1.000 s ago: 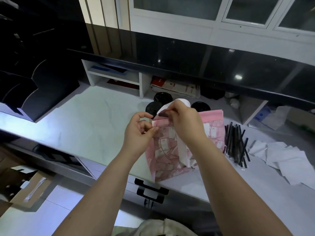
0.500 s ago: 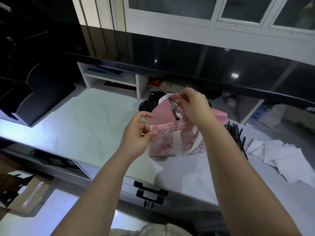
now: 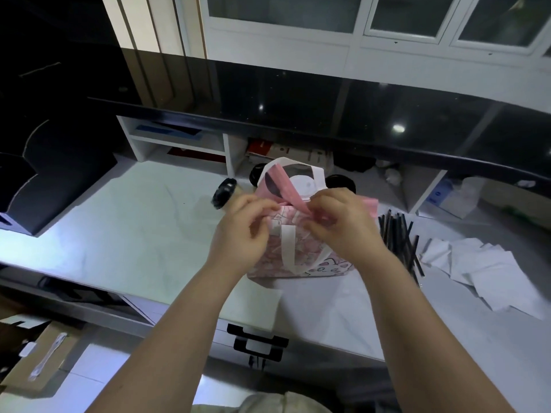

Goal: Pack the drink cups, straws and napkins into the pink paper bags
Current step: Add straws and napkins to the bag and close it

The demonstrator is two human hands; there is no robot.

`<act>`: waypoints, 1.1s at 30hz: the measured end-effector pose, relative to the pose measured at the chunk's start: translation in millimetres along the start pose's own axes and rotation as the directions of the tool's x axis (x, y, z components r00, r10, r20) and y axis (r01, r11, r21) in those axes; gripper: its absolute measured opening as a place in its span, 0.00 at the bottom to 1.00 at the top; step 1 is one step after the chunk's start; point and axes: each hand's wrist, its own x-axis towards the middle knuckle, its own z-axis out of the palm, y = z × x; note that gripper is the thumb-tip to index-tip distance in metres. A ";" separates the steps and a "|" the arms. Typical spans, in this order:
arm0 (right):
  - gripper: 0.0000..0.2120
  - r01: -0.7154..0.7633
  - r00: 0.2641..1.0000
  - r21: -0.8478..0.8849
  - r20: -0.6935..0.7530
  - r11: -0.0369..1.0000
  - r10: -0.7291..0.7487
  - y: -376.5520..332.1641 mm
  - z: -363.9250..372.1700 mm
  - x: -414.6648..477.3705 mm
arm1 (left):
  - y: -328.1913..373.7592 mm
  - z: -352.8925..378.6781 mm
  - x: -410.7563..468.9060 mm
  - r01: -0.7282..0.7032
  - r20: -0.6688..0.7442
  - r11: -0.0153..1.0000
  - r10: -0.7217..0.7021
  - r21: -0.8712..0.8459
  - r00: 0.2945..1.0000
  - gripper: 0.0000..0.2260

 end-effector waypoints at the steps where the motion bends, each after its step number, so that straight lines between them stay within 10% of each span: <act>1: 0.08 -0.001 1.000 -0.012 -0.022 1.000 0.001 -0.1 4.8 0.7 | 2.4 3.5 3.1 -0.029 0.010 0.997 0.028 0.071 1.000 0.13; 10: 0.05 -0.190 0.981 -0.051 0.021 0.980 0.191 -18.9 -11.6 1.0 | 21.4 26.5 19.2 -0.079 0.001 0.897 0.087 0.436 0.996 0.08; 33: 0.01 -0.504 0.854 -0.029 0.131 0.863 0.503 -2.3 -29.4 37.3 | 28.7 -7.2 -1.8 -0.196 0.253 0.946 0.129 0.258 0.959 0.03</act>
